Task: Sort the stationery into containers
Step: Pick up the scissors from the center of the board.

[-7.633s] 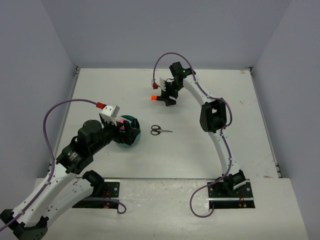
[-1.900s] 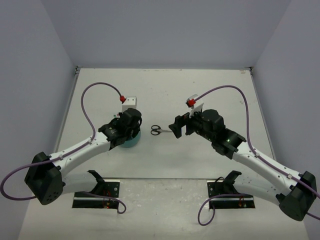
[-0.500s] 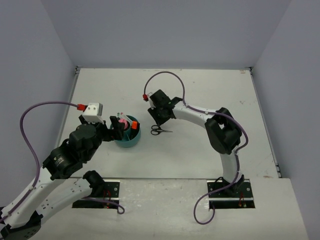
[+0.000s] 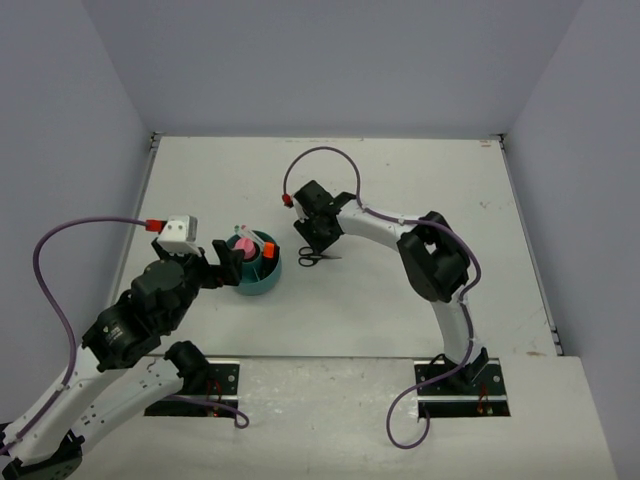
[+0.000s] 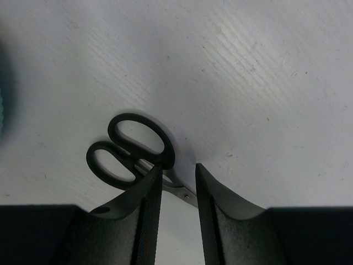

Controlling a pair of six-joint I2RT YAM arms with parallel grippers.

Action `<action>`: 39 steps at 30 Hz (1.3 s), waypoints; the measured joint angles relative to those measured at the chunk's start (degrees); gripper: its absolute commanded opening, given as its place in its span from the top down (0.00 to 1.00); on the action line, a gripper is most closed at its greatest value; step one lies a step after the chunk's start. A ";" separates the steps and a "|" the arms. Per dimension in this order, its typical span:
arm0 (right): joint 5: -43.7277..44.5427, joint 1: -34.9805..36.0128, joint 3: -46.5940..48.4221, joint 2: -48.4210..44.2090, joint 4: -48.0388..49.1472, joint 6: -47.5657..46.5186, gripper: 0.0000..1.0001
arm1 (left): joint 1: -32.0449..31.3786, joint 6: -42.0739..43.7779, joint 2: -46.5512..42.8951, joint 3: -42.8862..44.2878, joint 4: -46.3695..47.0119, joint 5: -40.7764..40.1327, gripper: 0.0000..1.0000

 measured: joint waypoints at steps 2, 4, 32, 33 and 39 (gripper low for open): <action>0.00 0.00 0.41 0.18 -0.34 0.02 0.69 | 0.00 0.02 0.02 -0.10 0.13 0.02 0.00; -0.42 0.00 0.51 0.21 -0.58 0.00 0.69 | 0.00 0.02 0.02 -0.12 0.25 0.02 0.00; -4.42 -0.02 9.28 5.53 -5.26 -0.02 0.68 | 0.00 0.03 0.63 -0.14 0.68 0.07 0.00; -4.44 -0.02 9.28 5.73 -5.43 -0.06 0.68 | 0.00 0.02 0.63 -0.14 0.68 0.07 0.00; -4.38 -0.02 12.78 7.95 -8.55 -0.86 0.87 | 0.02 0.02 0.48 -0.14 0.68 0.06 0.00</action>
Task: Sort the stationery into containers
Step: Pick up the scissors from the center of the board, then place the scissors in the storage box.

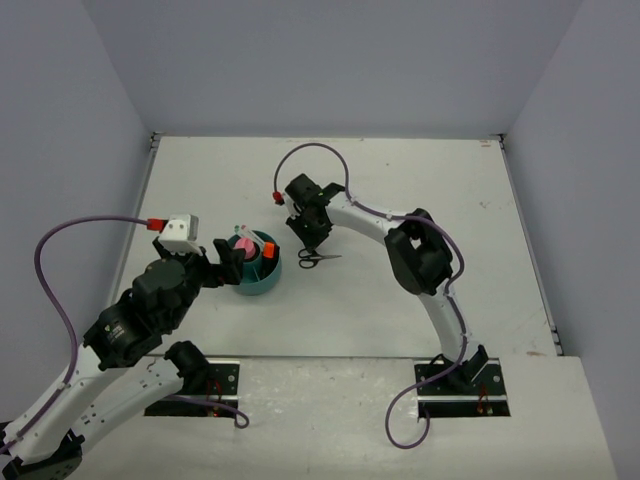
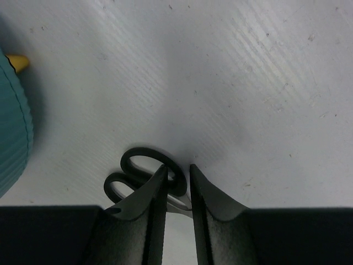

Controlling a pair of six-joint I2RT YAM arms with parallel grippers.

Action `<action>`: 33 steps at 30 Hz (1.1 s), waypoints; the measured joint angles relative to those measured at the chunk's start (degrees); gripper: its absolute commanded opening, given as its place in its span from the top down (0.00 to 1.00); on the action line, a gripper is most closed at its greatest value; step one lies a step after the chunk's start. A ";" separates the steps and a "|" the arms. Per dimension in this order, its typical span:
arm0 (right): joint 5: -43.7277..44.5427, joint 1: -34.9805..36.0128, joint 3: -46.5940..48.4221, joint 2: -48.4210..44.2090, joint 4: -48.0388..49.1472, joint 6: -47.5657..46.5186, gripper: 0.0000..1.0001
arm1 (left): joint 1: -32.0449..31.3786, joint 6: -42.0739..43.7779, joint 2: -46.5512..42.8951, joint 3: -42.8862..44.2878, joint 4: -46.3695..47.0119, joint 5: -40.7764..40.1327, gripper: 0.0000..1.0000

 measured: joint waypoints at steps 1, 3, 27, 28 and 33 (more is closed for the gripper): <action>0.09 0.00 0.44 0.28 -0.24 -0.07 0.91 | -0.01 0.01 0.00 0.00 0.00 -0.01 0.00; 0.26 -0.01 0.77 0.47 -0.65 -0.25 0.97 | -0.02 -0.01 0.00 0.00 0.00 0.01 0.00; -0.52 -0.04 -35.70 -33.59 17.21 11.96 1.00 | -0.02 -5.93 6.85 -4.71 11.44 15.11 0.00; -0.64 -0.01 -36.38 -35.74 17.99 12.61 1.00 | -0.02 -6.48 8.30 -5.33 12.82 16.14 0.00; -0.80 1.13 -37.82 -45.86 21.76 15.35 1.00 | -0.02 -9.10 15.29 -6.58 18.18 19.48 0.21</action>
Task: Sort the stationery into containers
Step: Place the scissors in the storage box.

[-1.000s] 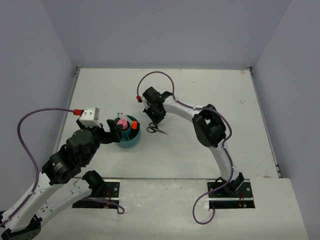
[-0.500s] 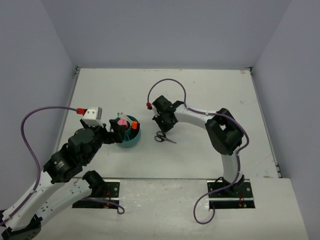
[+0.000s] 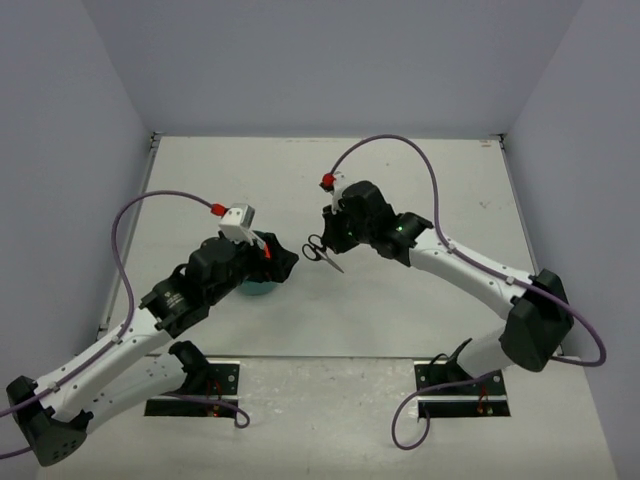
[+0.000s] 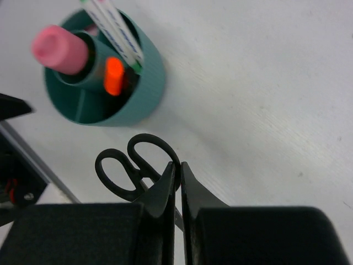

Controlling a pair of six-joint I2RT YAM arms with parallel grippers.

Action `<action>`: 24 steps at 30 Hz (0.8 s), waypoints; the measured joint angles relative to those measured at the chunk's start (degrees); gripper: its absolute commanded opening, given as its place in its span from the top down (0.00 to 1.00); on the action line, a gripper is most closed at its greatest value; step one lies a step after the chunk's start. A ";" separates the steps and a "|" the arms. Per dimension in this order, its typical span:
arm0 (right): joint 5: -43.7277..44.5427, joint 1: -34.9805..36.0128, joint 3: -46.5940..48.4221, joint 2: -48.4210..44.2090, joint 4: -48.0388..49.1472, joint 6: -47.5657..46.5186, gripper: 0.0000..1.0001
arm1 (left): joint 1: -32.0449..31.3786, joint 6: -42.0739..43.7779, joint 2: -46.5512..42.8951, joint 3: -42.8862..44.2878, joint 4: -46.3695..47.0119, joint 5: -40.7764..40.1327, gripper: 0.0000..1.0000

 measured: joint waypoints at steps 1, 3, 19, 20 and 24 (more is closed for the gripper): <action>-0.53 0.42 -0.58 -1.84 1.15 0.56 1.00 | 0.00 -0.35 0.88 0.00 1.27 0.42 0.23; -1.44 1.18 -1.64 -5.15 2.98 1.59 1.00 | 0.00 -1.08 2.63 0.00 4.06 1.14 0.23; -3.98 4.00 -2.25 -9.63 5.86 3.39 0.88 | -0.46 -3.00 10.23 1.35 17.64 8.02 1.00; -3.84 3.99 -2.27 -9.76 5.97 3.36 0.73 | -0.40 -3.00 10.26 1.35 17.87 8.42 1.00; -0.80 3.09 -3.10 -10.21 5.62 2.55 0.01 | -0.33 -2.54 9.63 2.13 15.69 8.49 1.00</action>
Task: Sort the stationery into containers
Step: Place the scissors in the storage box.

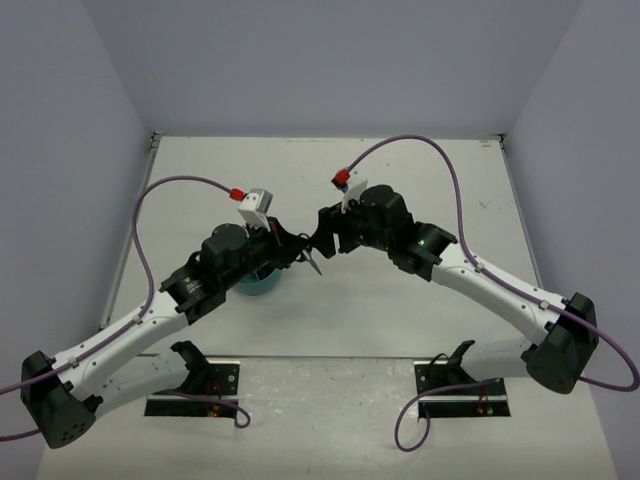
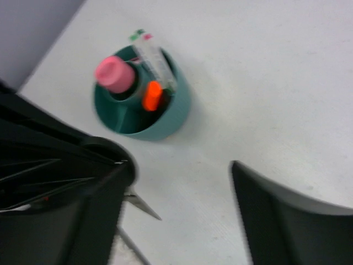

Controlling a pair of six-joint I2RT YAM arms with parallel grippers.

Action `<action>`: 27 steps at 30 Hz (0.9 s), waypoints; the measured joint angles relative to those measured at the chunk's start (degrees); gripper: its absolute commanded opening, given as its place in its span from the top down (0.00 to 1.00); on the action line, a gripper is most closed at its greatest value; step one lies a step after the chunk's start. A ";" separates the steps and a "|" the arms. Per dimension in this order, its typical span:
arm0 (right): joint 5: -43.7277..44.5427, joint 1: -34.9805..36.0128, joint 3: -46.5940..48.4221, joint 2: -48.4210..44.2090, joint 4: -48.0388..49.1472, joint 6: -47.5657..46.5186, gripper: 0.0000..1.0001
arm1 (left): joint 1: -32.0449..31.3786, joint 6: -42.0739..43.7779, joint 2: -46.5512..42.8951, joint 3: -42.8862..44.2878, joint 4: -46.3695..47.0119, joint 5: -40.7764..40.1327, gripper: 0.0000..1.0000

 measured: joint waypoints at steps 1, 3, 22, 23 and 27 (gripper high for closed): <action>1.35 -0.42 -0.48 -0.19 0.01 -0.17 0.01 | -0.02 0.14 -0.25 0.51 -1.39 -1.01 1.00; 2.98 -0.23 -1.85 -1.20 0.04 -0.19 0.01 | -0.09 0.29 -0.55 2.40 -5.84 -5.43 1.00; 19.62 1.20 -11.02 -11.86 -0.05 1.28 0.01 | 0.04 -11.53 -7.75 10.83 -43.03 -47.70 1.00; 19.60 1.20 -11.02 -11.85 -0.05 1.28 0.01 | 0.04 -12.23 -7.75 9.60 -43.09 -48.20 1.00; 19.52 1.20 -11.18 -11.85 -0.01 1.28 0.01 | 0.04 -13.97 -7.75 5.59 -41.26 -49.10 1.00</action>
